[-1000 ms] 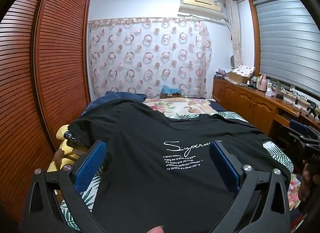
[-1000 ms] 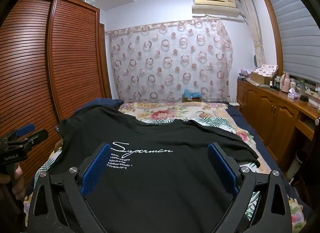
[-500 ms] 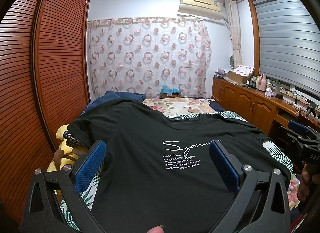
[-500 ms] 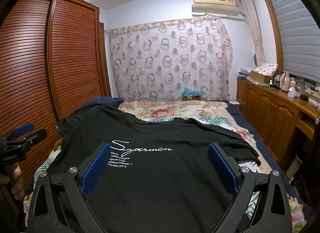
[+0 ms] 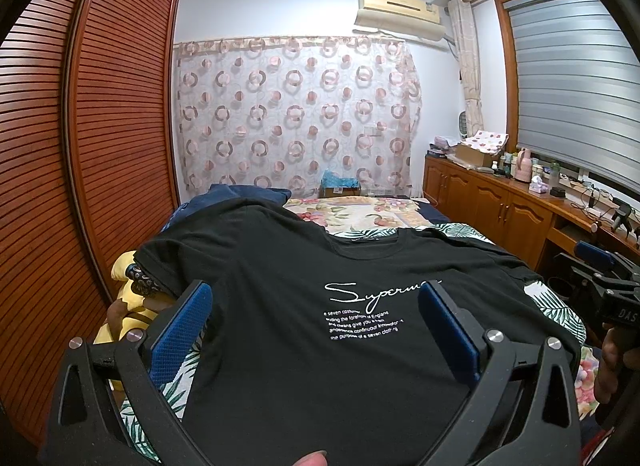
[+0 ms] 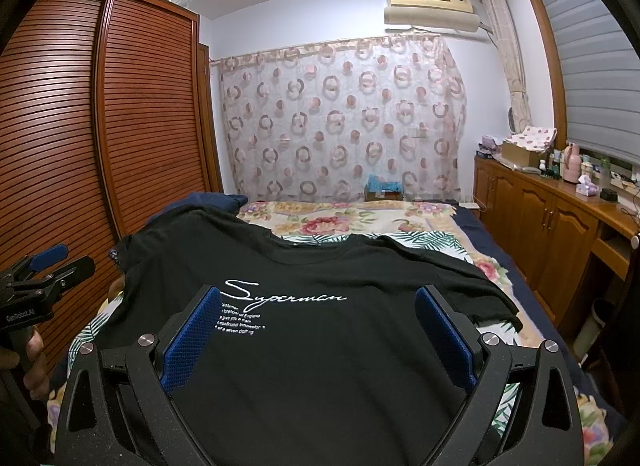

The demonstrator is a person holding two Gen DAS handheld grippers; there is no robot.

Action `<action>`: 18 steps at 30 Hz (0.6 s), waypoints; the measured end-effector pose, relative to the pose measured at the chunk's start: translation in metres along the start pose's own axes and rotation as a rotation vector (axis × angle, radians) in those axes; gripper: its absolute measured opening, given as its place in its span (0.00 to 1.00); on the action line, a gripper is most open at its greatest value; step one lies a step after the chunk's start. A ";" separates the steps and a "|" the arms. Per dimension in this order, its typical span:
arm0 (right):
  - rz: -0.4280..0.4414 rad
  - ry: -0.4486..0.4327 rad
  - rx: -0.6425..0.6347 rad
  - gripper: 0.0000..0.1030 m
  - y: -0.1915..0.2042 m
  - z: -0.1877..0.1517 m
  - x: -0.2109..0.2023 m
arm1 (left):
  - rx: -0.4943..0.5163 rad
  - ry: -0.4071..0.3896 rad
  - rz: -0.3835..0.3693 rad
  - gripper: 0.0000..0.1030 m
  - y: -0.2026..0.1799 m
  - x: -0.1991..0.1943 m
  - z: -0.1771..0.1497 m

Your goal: Fold small clothes

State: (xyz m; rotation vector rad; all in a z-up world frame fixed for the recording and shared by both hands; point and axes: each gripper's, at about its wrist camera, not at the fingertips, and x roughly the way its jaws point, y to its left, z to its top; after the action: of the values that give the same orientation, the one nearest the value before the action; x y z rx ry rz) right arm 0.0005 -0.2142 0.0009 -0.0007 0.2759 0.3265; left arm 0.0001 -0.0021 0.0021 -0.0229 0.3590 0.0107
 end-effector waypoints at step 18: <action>-0.001 0.000 0.000 0.95 0.000 0.000 0.000 | 0.003 -0.003 0.001 1.00 0.002 0.001 0.000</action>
State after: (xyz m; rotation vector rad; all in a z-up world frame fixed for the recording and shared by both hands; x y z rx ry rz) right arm 0.0006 -0.2137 0.0011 -0.0011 0.2759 0.3257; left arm 0.0012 -0.0001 0.0016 -0.0199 0.3558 0.0111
